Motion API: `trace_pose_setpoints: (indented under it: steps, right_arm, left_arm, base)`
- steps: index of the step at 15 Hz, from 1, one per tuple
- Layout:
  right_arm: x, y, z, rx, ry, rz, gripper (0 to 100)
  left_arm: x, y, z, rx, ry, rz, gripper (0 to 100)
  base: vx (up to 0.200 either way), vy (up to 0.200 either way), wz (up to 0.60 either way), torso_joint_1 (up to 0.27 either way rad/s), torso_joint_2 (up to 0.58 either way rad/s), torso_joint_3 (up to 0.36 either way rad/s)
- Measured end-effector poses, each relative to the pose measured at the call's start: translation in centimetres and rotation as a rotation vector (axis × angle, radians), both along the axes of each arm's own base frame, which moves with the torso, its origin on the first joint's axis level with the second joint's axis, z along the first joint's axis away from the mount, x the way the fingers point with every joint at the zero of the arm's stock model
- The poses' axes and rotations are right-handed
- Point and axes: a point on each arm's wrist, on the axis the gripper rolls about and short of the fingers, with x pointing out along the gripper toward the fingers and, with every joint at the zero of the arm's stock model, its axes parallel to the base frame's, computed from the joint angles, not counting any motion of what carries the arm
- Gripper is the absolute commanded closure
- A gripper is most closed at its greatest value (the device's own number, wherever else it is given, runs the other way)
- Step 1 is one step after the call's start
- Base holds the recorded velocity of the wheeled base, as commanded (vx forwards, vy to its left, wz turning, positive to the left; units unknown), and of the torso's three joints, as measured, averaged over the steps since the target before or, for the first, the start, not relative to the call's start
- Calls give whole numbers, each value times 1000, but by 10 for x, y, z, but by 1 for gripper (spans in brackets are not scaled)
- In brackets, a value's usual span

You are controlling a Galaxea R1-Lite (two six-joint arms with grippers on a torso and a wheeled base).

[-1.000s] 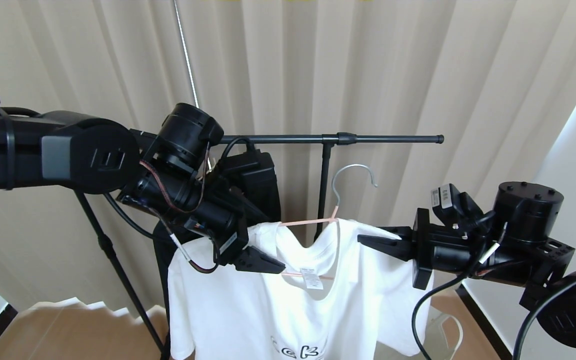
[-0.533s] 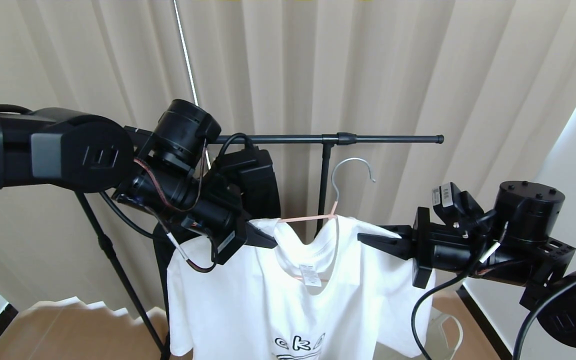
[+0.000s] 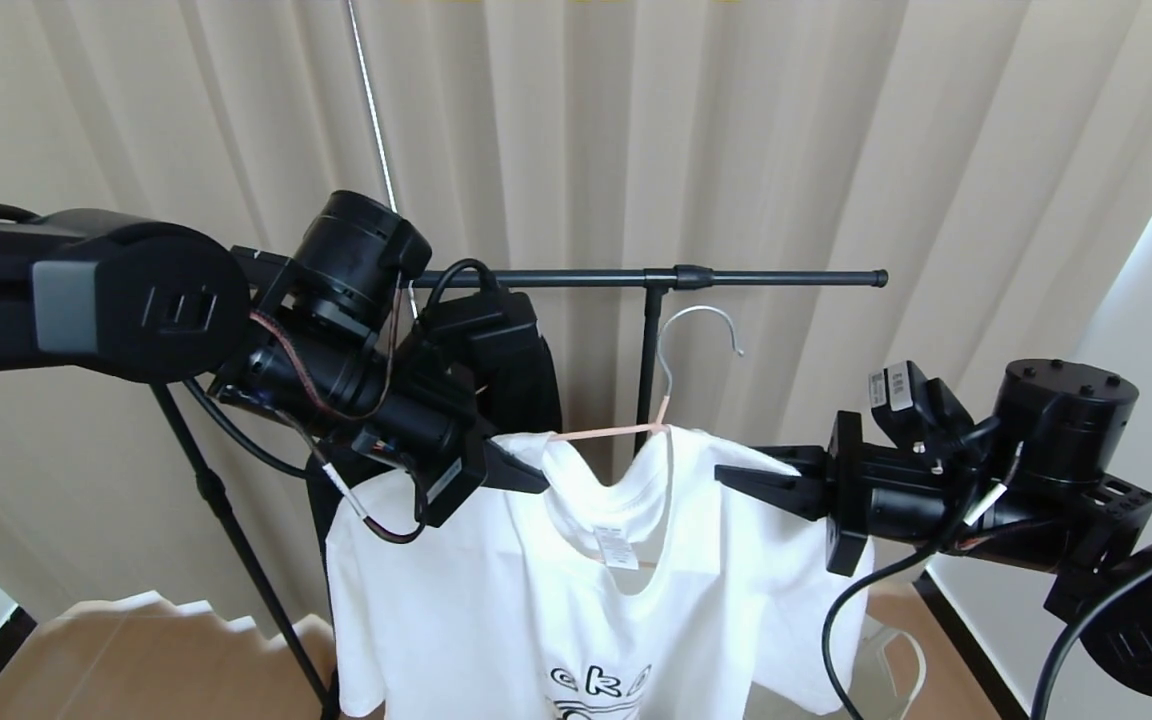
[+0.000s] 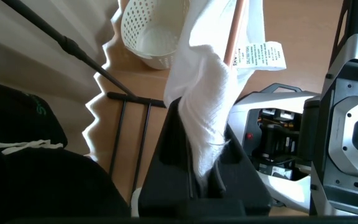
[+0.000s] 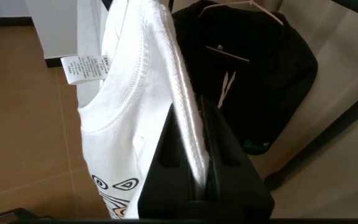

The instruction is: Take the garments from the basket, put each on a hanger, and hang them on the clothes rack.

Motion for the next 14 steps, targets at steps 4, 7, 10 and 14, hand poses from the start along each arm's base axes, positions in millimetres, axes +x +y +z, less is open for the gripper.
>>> trace_pose_setpoints:
  steps: [4,7,10,14]
  right_arm:
    - [1,-5,5,6,-14,-22,0]
    - [6,-18,14,21,-41,-68,0]
    - [9,-29,21,33,-58,-104,0]
    - [15,-41,23,32,-71,-151,0]
  left_arm:
    - [-1,2,4,-18,-23,10,100]
    - [0,7,6,-58,-75,39,100]
    - [-4,13,6,-90,-109,61,100]
    - [-11,24,3,-136,-195,90,100]
  base:
    - [0,0,0,0,0,0]
    - [0,0,0,0,0,0]
    - [0,0,0,0,0,0]
    - [0,0,0,0,0,0]
